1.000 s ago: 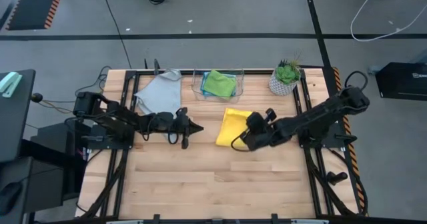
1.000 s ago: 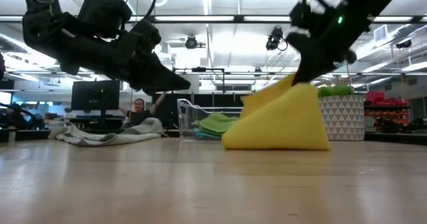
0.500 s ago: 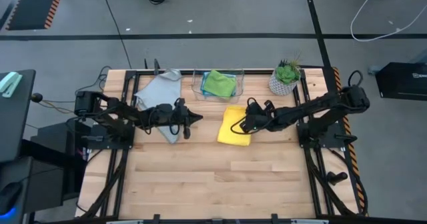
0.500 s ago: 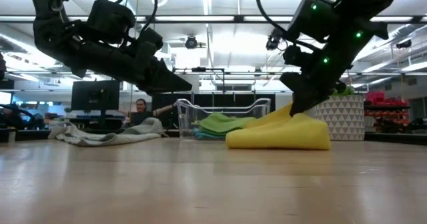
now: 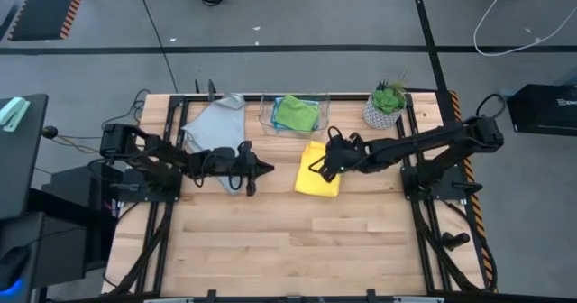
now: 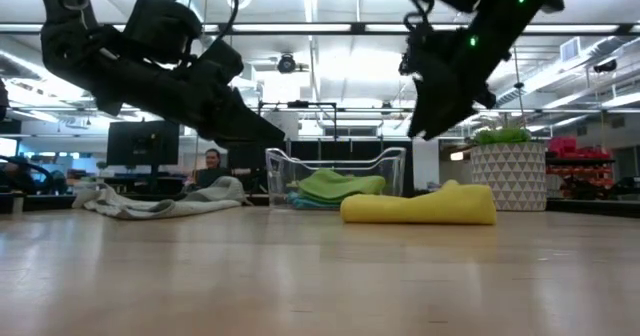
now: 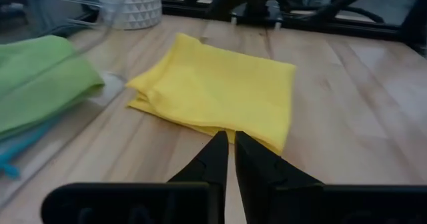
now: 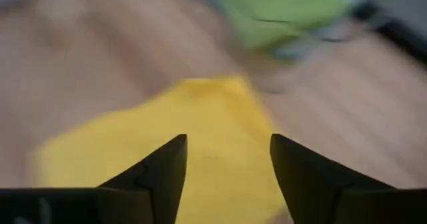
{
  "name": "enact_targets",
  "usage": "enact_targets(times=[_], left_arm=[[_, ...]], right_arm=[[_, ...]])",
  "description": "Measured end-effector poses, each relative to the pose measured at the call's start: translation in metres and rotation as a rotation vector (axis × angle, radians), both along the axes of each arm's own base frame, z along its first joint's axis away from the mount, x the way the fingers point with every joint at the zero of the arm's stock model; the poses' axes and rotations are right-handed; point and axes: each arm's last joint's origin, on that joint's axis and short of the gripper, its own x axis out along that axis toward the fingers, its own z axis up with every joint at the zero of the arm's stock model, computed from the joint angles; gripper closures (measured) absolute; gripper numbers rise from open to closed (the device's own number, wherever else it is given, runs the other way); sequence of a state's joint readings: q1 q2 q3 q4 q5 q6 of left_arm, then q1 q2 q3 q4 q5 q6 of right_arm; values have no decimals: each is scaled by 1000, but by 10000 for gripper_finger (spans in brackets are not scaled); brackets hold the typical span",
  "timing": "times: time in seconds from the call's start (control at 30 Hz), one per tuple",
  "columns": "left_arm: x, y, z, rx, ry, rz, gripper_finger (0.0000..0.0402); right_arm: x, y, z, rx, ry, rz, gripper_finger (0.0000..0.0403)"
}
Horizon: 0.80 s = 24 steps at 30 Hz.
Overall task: Fold microfiber towels
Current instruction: Fold the yellow microfiber towel
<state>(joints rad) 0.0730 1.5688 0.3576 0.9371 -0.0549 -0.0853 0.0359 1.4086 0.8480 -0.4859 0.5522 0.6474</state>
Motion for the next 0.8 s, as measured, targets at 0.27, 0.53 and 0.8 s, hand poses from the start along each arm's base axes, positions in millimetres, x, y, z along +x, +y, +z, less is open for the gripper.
enact_targets(times=[0.27, 0.53, 0.8], left_arm=[[0, -16, -3, -4, 35, -61, 395], [-1, -28, -6, -33, 58, -101, 393], [1, -34, -4, -69, 49, -109, 387]], right_arm=[[12, 49, -29, 147, -137, 108, 329], [20, 70, -77, 180, -29, 89, 378], [26, 97, -86, 304, -1, 291, 392]])
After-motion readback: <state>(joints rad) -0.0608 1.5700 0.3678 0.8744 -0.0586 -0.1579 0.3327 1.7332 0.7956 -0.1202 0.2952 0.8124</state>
